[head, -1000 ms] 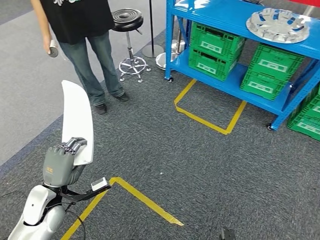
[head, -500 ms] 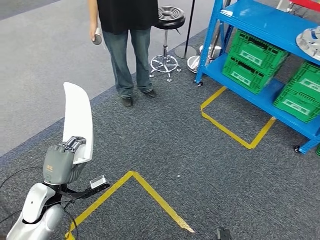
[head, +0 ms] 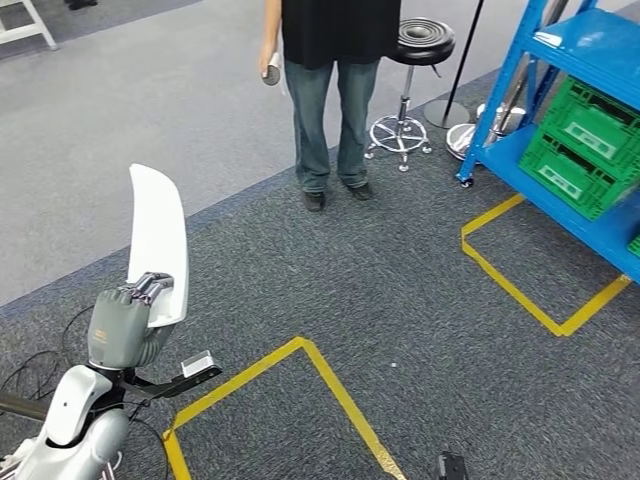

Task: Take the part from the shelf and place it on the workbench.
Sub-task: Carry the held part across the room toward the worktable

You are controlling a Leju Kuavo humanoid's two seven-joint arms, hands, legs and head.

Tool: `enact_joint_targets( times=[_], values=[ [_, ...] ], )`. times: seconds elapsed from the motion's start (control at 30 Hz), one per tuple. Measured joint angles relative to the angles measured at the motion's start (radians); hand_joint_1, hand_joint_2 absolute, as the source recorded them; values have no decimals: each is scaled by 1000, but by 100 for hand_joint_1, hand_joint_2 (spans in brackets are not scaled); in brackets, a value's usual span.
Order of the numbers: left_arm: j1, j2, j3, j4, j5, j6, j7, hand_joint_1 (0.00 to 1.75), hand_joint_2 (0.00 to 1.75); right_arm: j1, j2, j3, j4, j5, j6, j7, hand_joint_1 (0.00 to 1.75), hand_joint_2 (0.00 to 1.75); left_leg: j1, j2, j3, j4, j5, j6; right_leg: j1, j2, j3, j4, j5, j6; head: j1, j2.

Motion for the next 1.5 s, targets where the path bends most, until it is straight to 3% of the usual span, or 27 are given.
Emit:
enact_joint_targets(
  times=[0.03,0.07,0.13,0.2,0.23,0.3,0.37,0.43,0.5,0.53,0.57,0.63,0.7,0.77,0.8,0.93,1.07,1.23,1.5],
  values=[
    [1,1,-1,0,1,0,0,175,175,0,0,0,0,0,0,0,0,0,5,5,3,-3,12,-5,-1,-15,2,1,-3,2,0,0],
    [1,1,-3,0,2,0,0,175,175,0,0,0,0,0,0,0,0,0,10,13,26,-45,39,-10,-2,-30,5,1,-7,5,0,0],
    [0,2,-5,0,5,-1,0,175,175,-1,1,0,0,1,-1,0,0,0,9,60,101,-181,97,-14,-1,-55,13,5,-18,16,-1,0],
    [-2,1,-6,0,6,-1,0,175,175,-2,1,0,0,1,-2,0,0,0,2,97,143,-260,112,0,5,-75,18,9,-31,29,0,0],
    [-2,1,-7,0,6,-1,0,175,175,-3,1,0,0,1,-3,0,0,0,-3,97,144,-265,105,11,8,-86,21,10,-36,34,1,0],
    [0,2,-7,0,7,-2,1,175,175,-5,1,0,0,2,-3,0,0,0,-3,68,143,-268,104,29,6,-97,29,10,-47,45,3,0],
    [-2,2,-7,-1,8,-2,1,175,175,-6,1,0,0,3,-3,-1,0,0,-1,42,144,-271,106,43,-1,-49,10,57,-81,52,5,0],
    [-4,-2,-8,-1,8,-2,2,175,175,-3,2,0,0,4,-3,0,0,0,-1,15,144,-272,106,53,-4,15,-55,189,-145,53,9,0],
    [-2,-5,-8,-1,8,-2,2,175,175,0,2,0,0,8,-4,0,0,0,-3,-16,144,-272,106,56,-4,33,-128,314,-179,51,11,0],
    [-1,-5,-8,-1,9,-2,2,175,175,1,2,0,0,9,-4,0,0,0,-4,-32,144,-271,106,56,-4,36,-145,325,-165,49,11,0],
    [-1,-5,-8,-1,9,-2,2,175,175,1,2,0,0,11,-4,1,0,0,-4,-49,145,-271,106,56,-4,39,-143,296,-132,47,11,0],
    [-1,-6,-8,-1,10,-2,2,175,175,0,1,0,0,14,-4,0,0,0,-4,-77,148,-269,104,53,-5,67,-100,161,-44,40,11,0],
    [0,-6,-8,-1,12,-2,3,175,175,-2,1,0,0,21,-4,0,0,0,-5,-97,144,-265,103,46,-7,96,-62,62,-3,35,11,0],
    [4,-6,-8,-1,14,-2,4,175,175,-4,1,0,0,24,-3,0,0,0,-3,-111,140,-267,107,35,-6,97,-49,42,-3,32,11,0],
    [7,-5,-8,-1,14,-2,4,175,175,-5,1,0,0,23,-2,0,0,0,-2,-113,140,-270,110,34,-5,96,-46,39,0,33,11,0],
    [7,-3,-8,-1,15,-2,5,175,175,-5,1,0,0,21,0,-1,0,0,-3,-109,144,-279,117,67,-5,95,-45,27,8,36,10,0],
    [7,-3,-8,-1,15,-2,6,175,175,-4,1,0,0,21,1,-1,0,0,-2,-104,148,-286,121,60,-1,97,-46,28,10,28,10,0],
    [7,-3,-8,-1,16,-2,6,175,175,-4,1,0,0,21,0,-1,0,0,3,-102,148,-290,120,30,2,98,-47,30,9,24,10,0],
    [8,-3,-8,-2,16,-3,6,175,175,-3,1,0,0,22,-1,-1,0,0,1,-101,148,-290,119,25,0,98,-47,30,9,23,11,0]
  ],
)
